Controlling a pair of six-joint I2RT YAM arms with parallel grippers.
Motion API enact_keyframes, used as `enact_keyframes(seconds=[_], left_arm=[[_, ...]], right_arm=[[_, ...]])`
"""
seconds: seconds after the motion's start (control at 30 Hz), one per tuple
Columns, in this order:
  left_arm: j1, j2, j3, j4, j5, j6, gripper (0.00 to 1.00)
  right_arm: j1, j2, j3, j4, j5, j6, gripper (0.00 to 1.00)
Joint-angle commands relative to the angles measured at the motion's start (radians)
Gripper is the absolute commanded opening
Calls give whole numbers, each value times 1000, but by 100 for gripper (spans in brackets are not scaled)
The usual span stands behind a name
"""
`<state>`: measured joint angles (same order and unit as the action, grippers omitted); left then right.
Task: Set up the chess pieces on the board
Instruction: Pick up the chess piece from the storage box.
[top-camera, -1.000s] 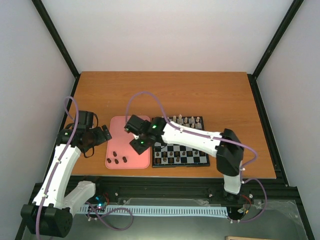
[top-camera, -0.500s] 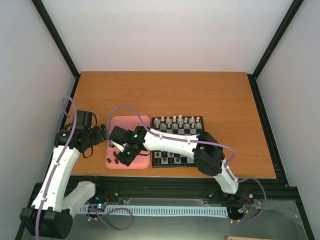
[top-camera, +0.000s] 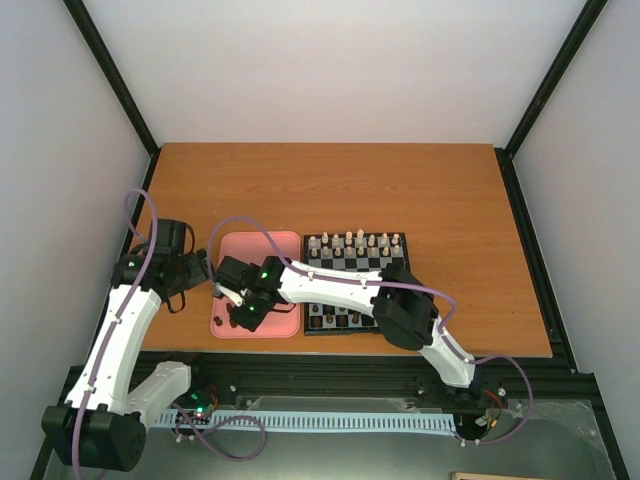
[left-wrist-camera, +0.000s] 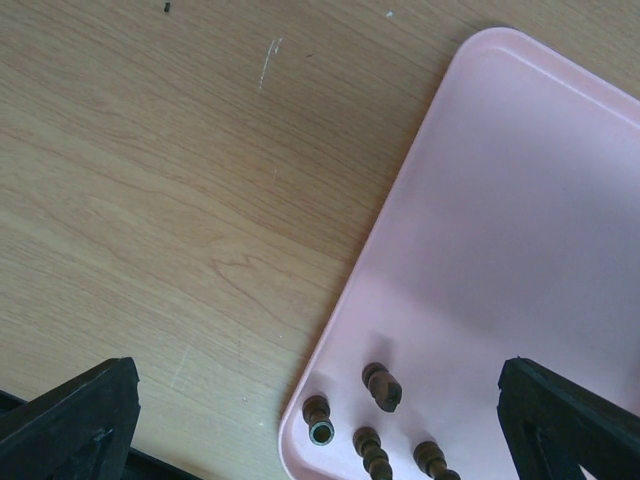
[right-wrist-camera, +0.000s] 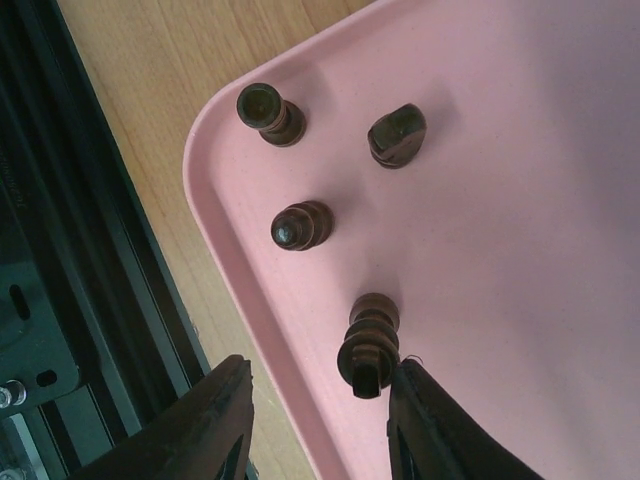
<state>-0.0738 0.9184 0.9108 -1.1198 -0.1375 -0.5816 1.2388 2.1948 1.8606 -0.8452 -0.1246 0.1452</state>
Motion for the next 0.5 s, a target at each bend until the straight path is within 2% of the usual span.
enact_keyframes(seconds=[0.0,0.17,0.47], left_arm=[[5,-4,60,-22,-6,5,100],[4,10,64,-22,-9,11,100],[4,10,54,-15,-5,5,100]], right_arm=[[-24,36,11,7,11,19,36],[-30,48,14,6,2,22,30],[-33,45,8,-8,6,19,10]])
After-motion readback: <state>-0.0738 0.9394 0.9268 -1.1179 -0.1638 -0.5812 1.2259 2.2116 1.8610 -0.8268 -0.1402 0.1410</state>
